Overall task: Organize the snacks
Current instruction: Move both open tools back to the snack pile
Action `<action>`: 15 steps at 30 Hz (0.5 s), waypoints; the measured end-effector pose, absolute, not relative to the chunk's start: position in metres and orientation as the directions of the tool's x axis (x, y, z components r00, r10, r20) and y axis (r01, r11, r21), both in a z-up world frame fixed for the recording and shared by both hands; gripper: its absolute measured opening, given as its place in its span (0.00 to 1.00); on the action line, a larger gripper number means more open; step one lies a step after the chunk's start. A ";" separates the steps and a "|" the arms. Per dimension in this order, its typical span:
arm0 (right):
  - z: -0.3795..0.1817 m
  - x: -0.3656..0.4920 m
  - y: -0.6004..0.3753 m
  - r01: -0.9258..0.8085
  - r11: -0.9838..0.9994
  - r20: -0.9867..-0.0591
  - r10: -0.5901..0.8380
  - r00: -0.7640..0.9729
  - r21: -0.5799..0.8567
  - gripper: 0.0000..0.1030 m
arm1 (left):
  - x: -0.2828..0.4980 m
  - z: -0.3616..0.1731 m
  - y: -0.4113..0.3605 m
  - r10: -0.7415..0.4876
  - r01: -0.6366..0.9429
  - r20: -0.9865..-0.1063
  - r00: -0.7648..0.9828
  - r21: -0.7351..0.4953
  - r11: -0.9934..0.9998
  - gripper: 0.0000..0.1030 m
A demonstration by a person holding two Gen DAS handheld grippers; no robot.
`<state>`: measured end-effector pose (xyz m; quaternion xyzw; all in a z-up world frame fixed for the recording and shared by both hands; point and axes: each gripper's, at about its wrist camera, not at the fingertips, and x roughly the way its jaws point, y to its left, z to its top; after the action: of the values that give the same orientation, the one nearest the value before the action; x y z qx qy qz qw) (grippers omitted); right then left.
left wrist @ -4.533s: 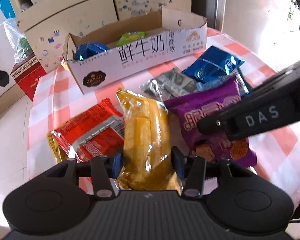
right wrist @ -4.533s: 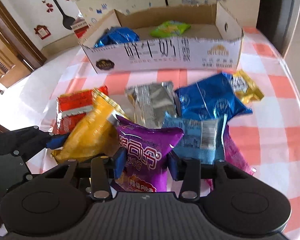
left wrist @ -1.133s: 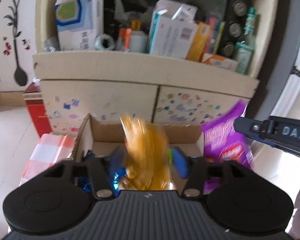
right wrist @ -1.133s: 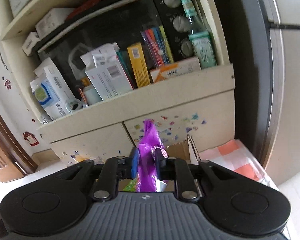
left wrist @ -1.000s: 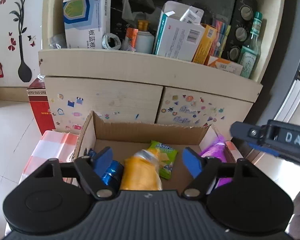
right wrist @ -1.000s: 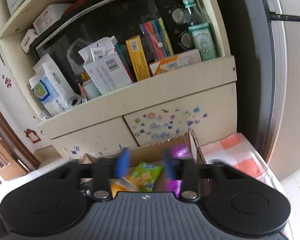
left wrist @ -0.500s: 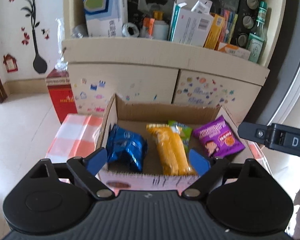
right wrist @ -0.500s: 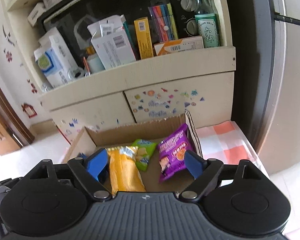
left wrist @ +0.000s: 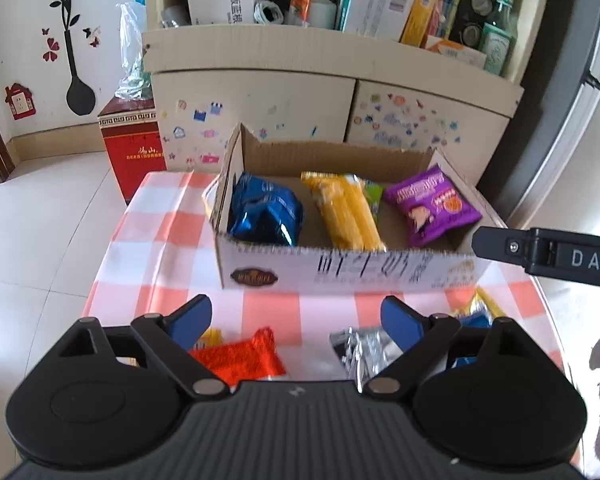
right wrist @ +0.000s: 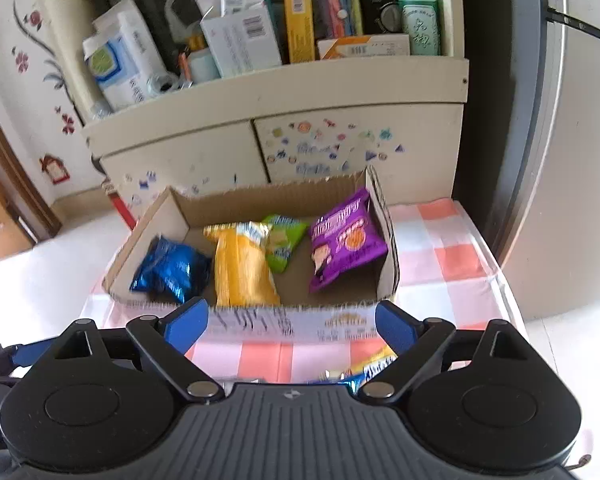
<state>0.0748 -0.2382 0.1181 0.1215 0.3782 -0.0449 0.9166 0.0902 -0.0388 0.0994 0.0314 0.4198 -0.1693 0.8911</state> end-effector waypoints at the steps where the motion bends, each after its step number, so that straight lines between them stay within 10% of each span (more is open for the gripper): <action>1: 0.118 0.071 -0.236 0.169 0.969 -0.709 0.011 0.705 0.183 0.93 | 0.086 0.099 -0.036 -0.277 0.329 -0.761 0.587 -0.088 0.940 0.89; 15: 0.100 0.031 -0.209 0.070 0.988 -0.774 0.061 0.631 0.136 0.97 | 0.037 0.075 -0.015 -0.281 0.389 -0.815 0.506 -0.076 0.918 0.89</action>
<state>0.0312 -0.2087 0.1004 0.0767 0.4296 -0.0026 0.8997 0.0370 -0.0153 0.0753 0.0585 0.4577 -0.1934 0.8658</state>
